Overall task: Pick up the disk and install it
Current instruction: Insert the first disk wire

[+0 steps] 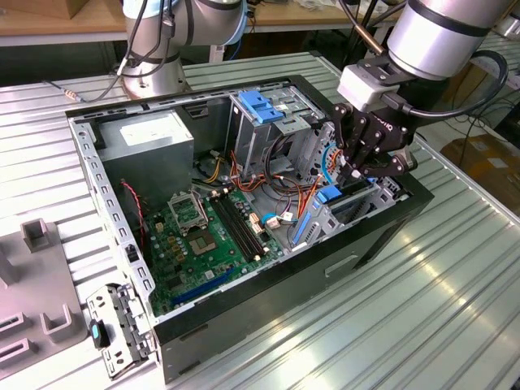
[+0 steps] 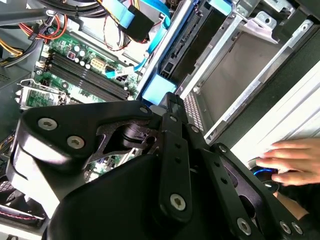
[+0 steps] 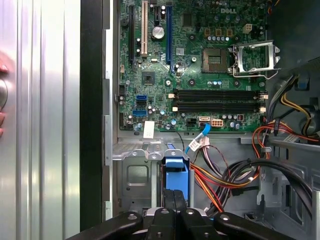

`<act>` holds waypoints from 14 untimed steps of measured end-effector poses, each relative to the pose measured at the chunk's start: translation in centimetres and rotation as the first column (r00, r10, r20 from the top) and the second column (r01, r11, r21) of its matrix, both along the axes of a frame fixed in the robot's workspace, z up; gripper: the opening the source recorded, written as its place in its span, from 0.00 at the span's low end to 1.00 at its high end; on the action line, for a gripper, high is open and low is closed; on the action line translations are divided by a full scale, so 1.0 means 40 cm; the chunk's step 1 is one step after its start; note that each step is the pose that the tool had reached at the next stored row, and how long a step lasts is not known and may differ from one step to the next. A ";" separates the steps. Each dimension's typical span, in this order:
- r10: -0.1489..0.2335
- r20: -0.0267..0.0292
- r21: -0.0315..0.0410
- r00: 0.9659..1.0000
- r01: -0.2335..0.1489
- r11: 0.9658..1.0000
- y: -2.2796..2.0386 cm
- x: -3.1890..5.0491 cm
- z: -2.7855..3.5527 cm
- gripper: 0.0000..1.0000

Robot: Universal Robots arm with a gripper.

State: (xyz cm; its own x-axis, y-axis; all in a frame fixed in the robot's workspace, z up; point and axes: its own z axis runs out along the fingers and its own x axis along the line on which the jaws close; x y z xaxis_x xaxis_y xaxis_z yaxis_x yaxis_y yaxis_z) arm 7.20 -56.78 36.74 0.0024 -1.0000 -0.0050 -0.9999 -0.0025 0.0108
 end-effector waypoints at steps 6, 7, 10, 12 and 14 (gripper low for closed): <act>0.001 0.000 -0.001 1.000 -0.001 1.000 0.000 0.019 -0.002 0.11; 0.011 0.000 -0.001 1.000 -0.011 1.000 0.000 0.019 -0.002 0.11; 0.068 0.000 -0.001 0.998 -0.068 0.998 -0.001 0.019 -0.002 0.11; 0.091 0.000 -0.001 0.996 -0.091 0.996 0.000 0.022 -0.002 0.11; 0.092 0.000 -0.001 0.996 -0.092 0.996 -0.001 0.026 -0.002 0.11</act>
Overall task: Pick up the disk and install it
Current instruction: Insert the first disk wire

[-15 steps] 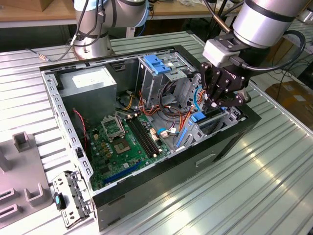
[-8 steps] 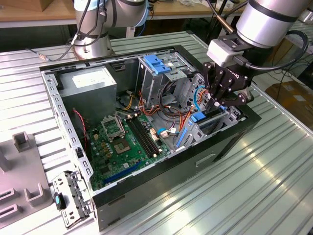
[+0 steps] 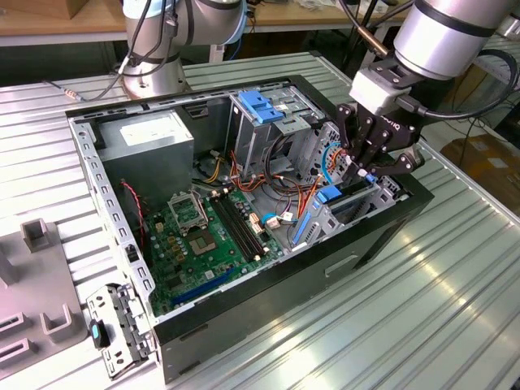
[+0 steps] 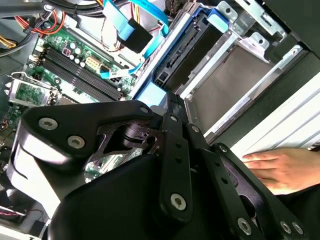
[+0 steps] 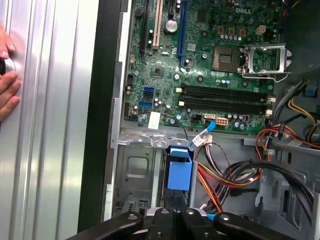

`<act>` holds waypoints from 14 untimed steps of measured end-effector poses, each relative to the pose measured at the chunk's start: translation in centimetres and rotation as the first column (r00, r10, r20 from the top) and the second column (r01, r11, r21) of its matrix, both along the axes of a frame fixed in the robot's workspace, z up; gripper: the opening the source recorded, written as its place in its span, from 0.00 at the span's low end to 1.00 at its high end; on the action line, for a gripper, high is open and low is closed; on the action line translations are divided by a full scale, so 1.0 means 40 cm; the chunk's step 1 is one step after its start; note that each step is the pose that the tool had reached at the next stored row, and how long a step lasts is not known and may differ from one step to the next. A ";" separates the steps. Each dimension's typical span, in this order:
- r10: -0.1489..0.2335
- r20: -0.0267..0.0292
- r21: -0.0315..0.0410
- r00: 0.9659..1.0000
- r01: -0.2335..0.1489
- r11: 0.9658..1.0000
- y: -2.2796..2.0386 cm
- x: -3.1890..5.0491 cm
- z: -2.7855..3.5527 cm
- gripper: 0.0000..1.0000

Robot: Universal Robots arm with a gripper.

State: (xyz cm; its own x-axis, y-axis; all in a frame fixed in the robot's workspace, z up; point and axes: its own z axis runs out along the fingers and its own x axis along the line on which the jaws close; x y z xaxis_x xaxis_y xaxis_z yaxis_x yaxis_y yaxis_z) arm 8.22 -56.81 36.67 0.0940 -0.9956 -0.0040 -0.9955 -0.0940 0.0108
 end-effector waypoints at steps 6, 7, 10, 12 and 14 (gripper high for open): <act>0.018 -0.002 0.000 1.000 -0.018 1.000 0.000 0.004 0.013 0.11; 0.025 -0.002 0.000 1.000 -0.025 1.000 0.000 0.006 0.013 0.11; 0.052 -0.002 0.000 0.999 -0.052 0.999 0.000 0.028 0.011 0.11; 0.062 -0.002 0.000 0.998 -0.062 0.998 0.000 0.045 0.010 0.11; 0.070 -0.002 0.000 0.998 -0.070 0.998 0.000 0.050 0.010 0.11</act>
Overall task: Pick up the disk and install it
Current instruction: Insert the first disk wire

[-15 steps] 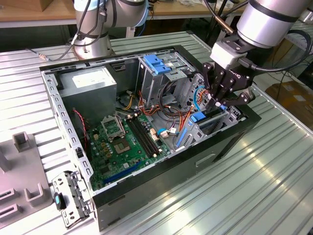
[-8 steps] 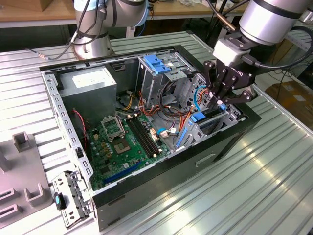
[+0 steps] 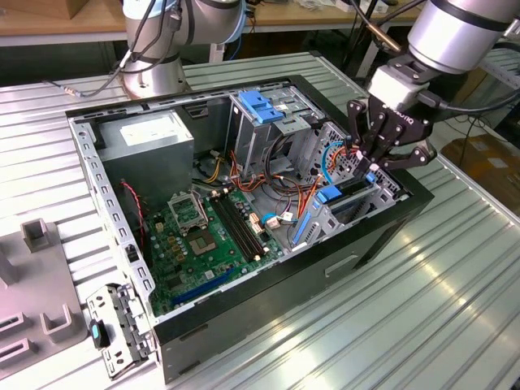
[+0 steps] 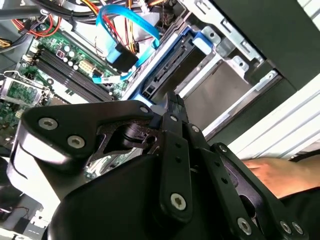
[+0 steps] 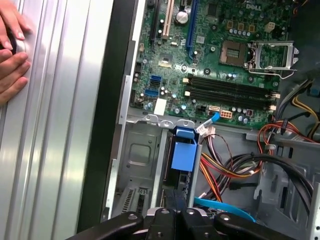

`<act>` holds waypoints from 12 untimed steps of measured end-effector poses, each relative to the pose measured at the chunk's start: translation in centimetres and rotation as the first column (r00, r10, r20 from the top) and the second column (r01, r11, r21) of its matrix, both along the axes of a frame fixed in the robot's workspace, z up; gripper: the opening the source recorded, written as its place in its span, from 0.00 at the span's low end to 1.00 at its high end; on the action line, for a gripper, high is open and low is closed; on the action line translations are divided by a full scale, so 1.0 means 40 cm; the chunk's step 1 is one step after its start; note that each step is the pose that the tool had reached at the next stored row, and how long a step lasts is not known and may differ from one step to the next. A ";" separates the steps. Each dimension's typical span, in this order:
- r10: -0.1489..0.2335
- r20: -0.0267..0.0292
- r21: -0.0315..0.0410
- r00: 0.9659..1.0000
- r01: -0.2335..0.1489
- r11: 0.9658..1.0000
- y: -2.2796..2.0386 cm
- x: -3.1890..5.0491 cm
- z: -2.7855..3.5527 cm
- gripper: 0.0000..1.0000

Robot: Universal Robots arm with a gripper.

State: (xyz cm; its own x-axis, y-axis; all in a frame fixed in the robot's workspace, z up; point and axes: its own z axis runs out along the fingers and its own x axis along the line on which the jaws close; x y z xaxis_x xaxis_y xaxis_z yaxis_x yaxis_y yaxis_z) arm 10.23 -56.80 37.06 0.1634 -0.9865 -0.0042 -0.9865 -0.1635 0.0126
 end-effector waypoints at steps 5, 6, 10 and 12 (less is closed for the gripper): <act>0.062 0.000 0.000 0.998 -0.062 0.998 0.000 0.001 0.000 0.11; 0.075 0.000 0.000 0.997 -0.075 0.997 0.000 0.001 0.000 0.11; 0.179 0.000 0.000 0.984 -0.179 0.984 0.000 0.001 0.000 0.11; 0.191 0.000 0.000 0.982 -0.191 0.982 0.000 0.001 0.000 0.11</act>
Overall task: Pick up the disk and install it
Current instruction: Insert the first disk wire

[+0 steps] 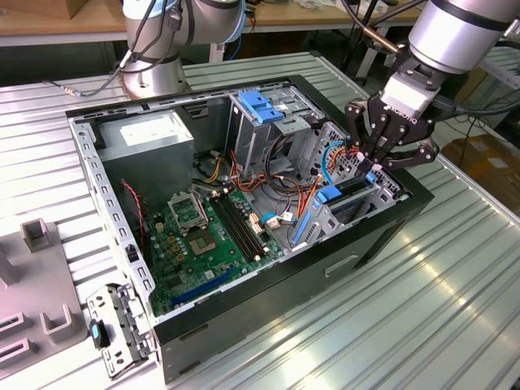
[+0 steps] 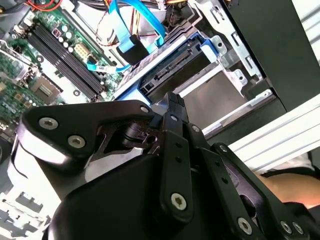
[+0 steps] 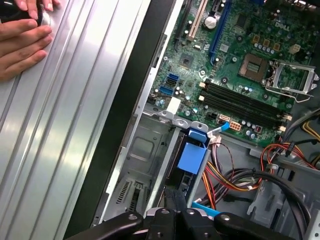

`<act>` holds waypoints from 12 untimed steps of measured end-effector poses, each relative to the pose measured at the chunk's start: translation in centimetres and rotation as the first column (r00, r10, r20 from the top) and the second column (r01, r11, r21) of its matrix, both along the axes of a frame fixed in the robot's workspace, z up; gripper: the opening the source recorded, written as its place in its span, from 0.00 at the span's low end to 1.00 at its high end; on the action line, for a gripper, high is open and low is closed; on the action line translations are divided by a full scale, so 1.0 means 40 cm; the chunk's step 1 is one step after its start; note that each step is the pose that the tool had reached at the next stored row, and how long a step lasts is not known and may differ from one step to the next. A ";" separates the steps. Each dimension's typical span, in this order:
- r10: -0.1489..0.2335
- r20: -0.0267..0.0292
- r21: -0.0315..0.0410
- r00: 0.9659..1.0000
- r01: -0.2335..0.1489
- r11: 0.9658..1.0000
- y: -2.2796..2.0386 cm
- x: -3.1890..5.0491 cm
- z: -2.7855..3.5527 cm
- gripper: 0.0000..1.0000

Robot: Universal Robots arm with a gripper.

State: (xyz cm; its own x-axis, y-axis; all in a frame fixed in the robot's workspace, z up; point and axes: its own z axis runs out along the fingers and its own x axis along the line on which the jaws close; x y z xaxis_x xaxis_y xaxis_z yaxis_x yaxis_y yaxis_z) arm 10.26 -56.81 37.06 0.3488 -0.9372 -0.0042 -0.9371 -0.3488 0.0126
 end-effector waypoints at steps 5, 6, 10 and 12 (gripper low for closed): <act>0.000 0.000 0.000 1.000 0.000 1.000 0.000 0.000 0.000 0.11; 0.000 0.000 0.000 1.000 0.000 1.000 0.000 0.000 0.000 0.11; 0.008 0.000 0.000 1.000 -0.008 1.000 0.000 0.000 0.000 0.11; 0.027 0.000 0.000 1.000 -0.027 1.000 0.000 0.000 0.000 0.11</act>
